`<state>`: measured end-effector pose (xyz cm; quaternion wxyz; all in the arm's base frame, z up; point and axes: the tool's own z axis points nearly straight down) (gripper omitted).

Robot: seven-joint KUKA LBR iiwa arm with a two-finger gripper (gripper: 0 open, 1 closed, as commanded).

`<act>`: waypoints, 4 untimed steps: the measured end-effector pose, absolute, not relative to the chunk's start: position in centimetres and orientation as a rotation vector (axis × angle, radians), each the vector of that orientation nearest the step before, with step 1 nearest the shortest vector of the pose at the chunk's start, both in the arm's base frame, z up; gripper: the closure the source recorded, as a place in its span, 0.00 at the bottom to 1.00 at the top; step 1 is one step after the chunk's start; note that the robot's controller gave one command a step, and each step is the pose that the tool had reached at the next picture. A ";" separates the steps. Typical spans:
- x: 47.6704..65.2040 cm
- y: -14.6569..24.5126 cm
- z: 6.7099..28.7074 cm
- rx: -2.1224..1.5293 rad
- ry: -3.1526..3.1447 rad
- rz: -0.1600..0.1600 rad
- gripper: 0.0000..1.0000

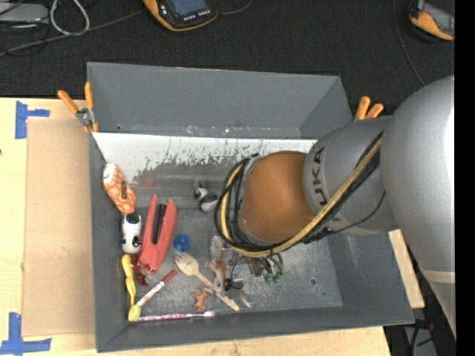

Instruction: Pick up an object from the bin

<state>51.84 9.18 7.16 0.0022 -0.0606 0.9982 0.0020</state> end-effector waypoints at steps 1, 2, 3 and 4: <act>51.8 9.2 7.2 -0.188 3.131 0.007 1.00; 51.7 9.0 13.7 -0.182 3.141 0.004 1.00; 51.6 9.2 12.7 -0.199 3.137 0.006 1.00; 52.6 8.1 19.6 -0.191 3.137 0.005 1.00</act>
Offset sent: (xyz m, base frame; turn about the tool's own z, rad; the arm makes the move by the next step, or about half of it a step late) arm 0.0032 -0.0044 0.1493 0.0098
